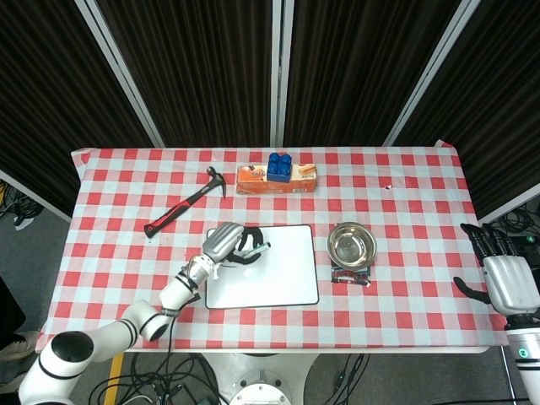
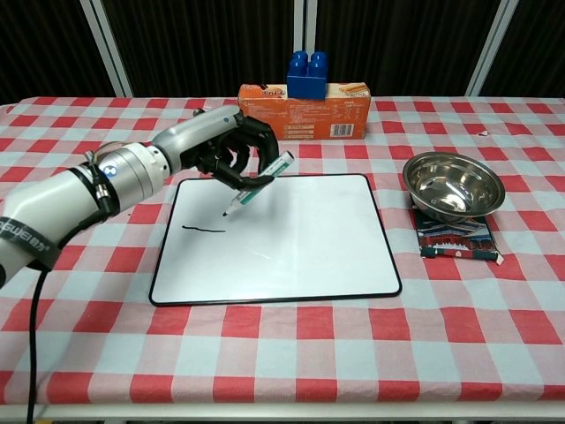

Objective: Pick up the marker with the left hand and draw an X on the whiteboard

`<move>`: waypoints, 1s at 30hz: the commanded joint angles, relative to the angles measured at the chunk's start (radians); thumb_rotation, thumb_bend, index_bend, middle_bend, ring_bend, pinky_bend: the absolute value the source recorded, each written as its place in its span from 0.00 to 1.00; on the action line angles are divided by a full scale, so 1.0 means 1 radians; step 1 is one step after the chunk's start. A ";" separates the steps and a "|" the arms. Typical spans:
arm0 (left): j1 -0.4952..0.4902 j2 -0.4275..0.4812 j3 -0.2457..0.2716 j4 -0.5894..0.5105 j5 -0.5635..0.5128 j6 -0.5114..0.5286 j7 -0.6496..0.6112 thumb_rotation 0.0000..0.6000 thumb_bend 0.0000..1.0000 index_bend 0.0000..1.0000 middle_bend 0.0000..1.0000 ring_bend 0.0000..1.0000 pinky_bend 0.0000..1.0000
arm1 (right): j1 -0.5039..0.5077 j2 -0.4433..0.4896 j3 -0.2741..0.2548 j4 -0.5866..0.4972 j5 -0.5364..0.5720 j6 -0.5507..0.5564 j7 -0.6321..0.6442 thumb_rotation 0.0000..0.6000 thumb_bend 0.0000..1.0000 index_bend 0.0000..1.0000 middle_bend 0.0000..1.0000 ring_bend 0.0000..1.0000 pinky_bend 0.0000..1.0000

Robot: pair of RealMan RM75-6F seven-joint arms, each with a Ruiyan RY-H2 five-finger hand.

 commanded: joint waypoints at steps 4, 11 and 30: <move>0.026 0.017 0.002 -0.015 -0.039 -0.022 0.019 1.00 0.37 0.57 0.59 0.70 0.94 | 0.001 -0.007 -0.001 0.006 -0.004 -0.001 0.006 1.00 0.15 0.04 0.09 0.00 0.08; 0.017 -0.016 -0.009 0.032 -0.060 -0.044 0.019 1.00 0.37 0.57 0.59 0.70 0.94 | 0.003 -0.004 0.000 0.000 -0.002 -0.005 -0.004 1.00 0.15 0.04 0.09 0.00 0.08; 0.097 0.054 0.059 -0.132 -0.046 -0.018 0.009 1.00 0.37 0.56 0.59 0.70 0.94 | 0.002 -0.001 -0.002 -0.003 -0.005 -0.005 -0.002 1.00 0.15 0.04 0.09 0.00 0.08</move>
